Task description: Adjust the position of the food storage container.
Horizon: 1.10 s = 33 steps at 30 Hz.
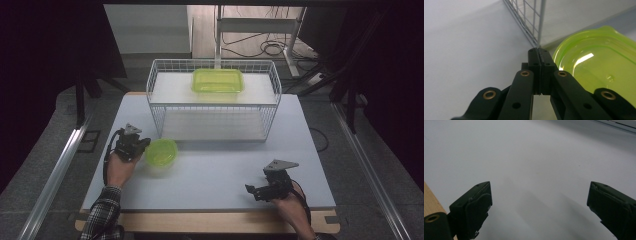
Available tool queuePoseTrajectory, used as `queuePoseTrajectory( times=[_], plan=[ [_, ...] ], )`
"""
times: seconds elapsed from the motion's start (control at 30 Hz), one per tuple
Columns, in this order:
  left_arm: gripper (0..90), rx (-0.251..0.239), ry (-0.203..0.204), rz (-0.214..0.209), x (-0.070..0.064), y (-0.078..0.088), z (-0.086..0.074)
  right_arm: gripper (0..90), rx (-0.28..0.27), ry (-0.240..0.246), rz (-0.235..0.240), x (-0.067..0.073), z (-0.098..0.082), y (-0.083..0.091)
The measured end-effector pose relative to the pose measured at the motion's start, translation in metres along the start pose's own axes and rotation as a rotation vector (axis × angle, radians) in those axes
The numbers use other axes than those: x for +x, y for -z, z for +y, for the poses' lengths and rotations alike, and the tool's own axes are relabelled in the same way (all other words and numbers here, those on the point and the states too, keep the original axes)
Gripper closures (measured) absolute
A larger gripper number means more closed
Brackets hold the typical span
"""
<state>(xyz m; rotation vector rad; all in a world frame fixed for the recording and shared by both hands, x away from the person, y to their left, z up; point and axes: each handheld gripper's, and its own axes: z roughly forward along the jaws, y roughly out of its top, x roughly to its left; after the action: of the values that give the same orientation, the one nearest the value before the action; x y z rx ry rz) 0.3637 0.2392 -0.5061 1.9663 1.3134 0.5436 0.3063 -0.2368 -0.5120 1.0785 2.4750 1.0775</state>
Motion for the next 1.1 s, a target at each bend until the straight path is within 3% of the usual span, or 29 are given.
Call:
queuePoseTrajectory(
  times=[0.47,0.83,1.1],
  plan=[
    [90.0,-0.056,0.018,-0.073,-0.033,0.001,-0.008,6.2,0.011,0.006,0.002,0.001,-0.001,-0.002],
    [90.0,-0.035,-0.073,-0.111,-0.079,-0.001,-0.003,6.3,0.018,0.005,0.008,0.001,-0.001,-0.003],
    [90.0,-0.038,-0.104,-0.163,-0.108,-0.006,0.002,6.4,0.023,0.005,0.015,0.002,-0.001,-0.004]
  ],
)
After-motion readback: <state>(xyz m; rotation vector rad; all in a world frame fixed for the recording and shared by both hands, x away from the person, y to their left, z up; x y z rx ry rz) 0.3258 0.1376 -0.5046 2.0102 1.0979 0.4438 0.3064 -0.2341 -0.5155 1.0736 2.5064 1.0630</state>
